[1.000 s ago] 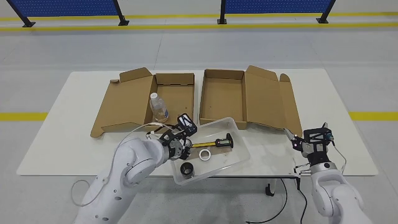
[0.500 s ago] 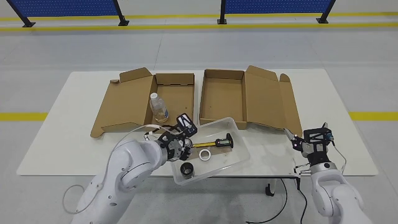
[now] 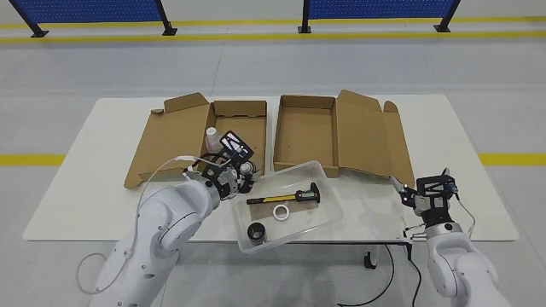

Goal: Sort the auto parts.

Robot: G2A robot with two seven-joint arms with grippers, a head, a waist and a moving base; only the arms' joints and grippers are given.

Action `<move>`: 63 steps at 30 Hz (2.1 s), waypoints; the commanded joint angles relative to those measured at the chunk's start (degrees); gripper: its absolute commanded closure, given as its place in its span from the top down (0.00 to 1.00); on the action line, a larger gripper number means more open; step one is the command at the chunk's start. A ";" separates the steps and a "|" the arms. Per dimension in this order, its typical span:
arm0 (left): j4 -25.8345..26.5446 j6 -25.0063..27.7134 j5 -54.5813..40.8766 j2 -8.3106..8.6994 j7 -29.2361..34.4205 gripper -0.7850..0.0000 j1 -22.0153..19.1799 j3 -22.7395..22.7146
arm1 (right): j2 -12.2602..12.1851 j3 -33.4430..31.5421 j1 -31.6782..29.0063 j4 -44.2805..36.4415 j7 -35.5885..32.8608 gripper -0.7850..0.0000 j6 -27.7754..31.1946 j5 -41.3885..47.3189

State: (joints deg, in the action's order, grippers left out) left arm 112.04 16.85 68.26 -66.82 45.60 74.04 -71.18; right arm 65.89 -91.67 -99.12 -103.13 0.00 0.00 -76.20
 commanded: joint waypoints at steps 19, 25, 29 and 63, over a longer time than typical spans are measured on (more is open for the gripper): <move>-24.55 -8.32 0.98 -3.42 -3.13 0.00 -16.54 11.37 | 0.00 0.00 0.00 0.00 0.00 1.00 0.00 0.00; -31.78 -10.21 1.55 -4.54 -4.93 0.00 -19.66 13.93 | 0.00 0.00 0.00 0.00 0.00 1.00 0.00 0.00; -35.85 -10.76 1.05 -5.26 -6.01 0.00 -21.33 15.16 | 0.00 0.00 0.00 0.00 0.00 1.00 0.00 0.00; -44.52 -11.78 1.86 -8.15 -8.56 0.99 -25.60 17.76 | 0.00 0.00 0.00 0.00 0.00 1.00 0.00 0.00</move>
State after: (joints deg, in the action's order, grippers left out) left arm 66.41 5.24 69.60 -75.11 36.87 48.10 -53.06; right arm 65.89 -91.67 -99.12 -103.13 0.00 0.00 -76.20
